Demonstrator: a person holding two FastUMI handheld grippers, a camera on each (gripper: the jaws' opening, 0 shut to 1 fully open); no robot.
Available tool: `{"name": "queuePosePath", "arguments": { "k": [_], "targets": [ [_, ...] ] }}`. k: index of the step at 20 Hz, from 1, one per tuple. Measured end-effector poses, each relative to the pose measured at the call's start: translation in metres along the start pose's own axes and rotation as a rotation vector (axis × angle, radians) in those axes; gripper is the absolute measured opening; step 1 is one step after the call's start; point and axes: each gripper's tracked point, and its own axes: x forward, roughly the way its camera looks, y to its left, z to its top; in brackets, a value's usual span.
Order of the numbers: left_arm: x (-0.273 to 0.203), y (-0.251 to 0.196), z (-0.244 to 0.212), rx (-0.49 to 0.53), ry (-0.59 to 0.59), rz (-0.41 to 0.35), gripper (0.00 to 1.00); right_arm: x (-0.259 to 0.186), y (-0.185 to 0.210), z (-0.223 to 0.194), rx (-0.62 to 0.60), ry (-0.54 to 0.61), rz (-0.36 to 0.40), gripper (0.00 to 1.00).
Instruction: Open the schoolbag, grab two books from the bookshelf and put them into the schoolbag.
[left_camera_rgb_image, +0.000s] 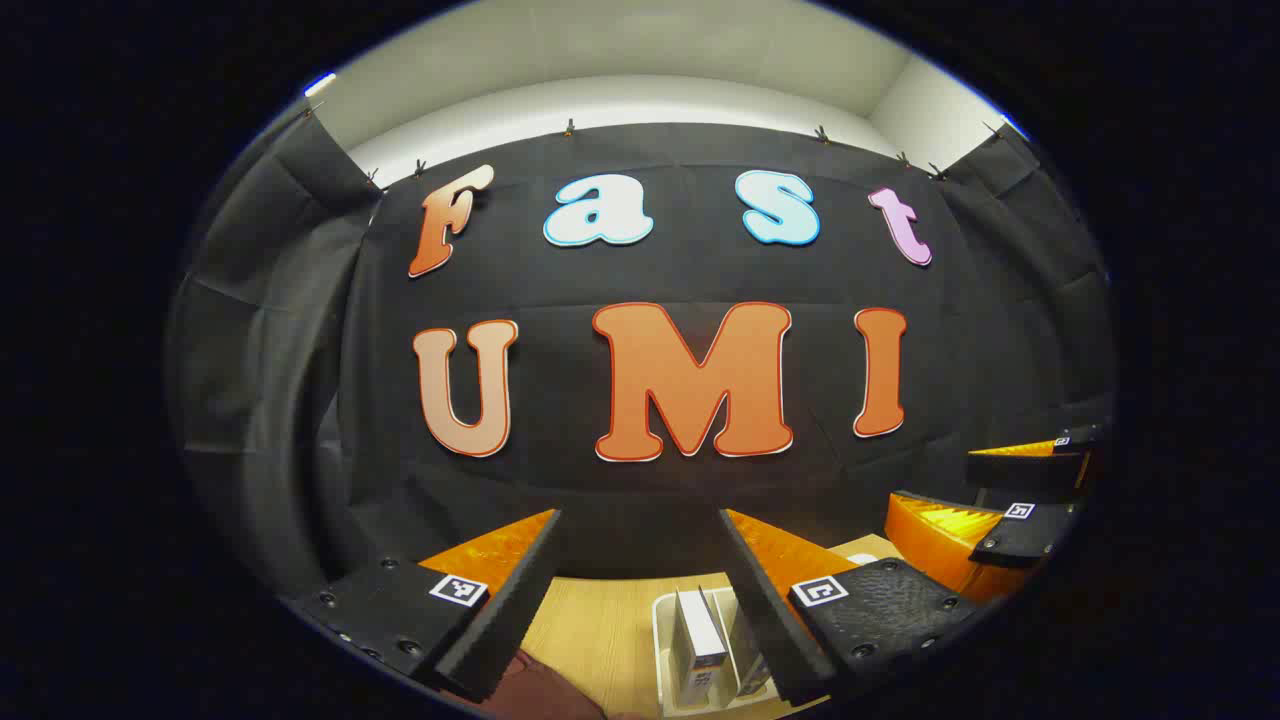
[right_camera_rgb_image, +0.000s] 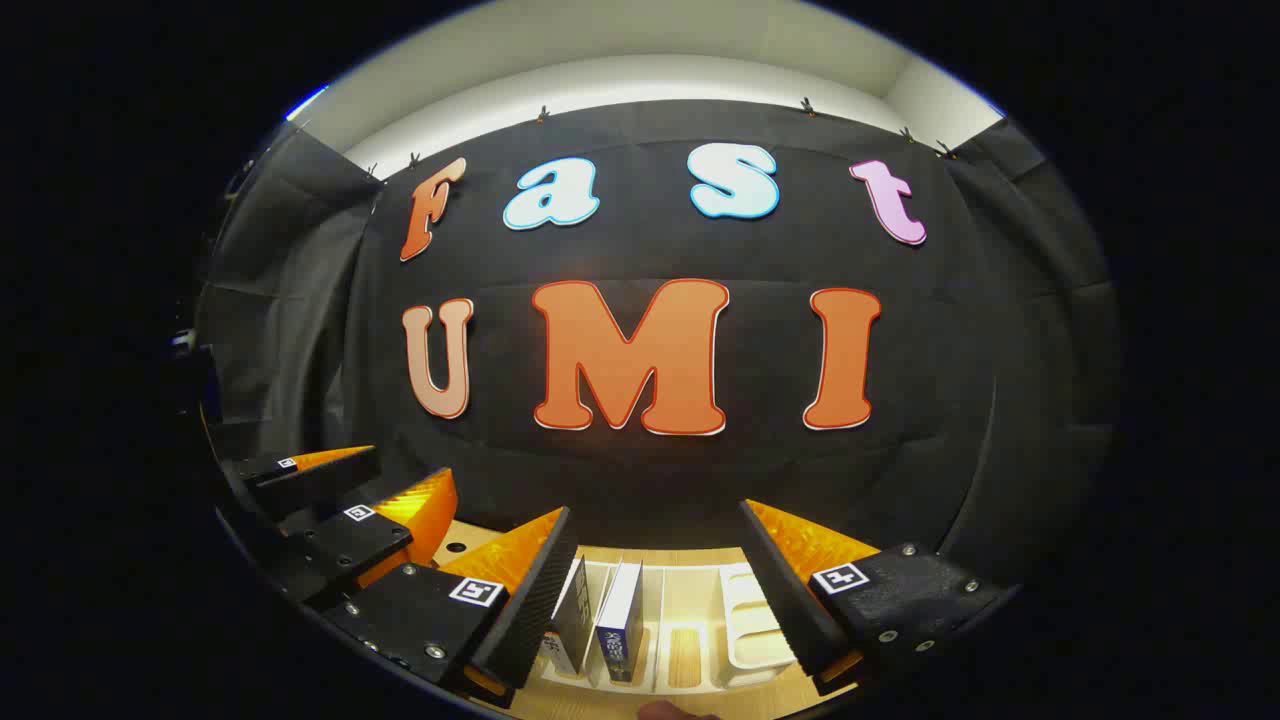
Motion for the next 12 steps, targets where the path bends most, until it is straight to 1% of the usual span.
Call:
{"name": "queuePosePath", "arguments": {
  "k": [4,8,12],
  "targets": [
    [0.001,0.008,0.003,0.011,-0.021,0.032,0.95,0.004,-0.010,0.000,0.022,0.008,-0.013,0.96],
    [0.000,0.014,0.008,0.014,-0.047,0.057,0.94,0.007,-0.017,0.005,0.025,-0.009,-0.035,0.96],
    [0.000,0.019,0.009,0.011,-0.059,0.071,0.95,0.006,-0.012,0.000,0.018,-0.003,-0.026,0.96]
  ]
}}
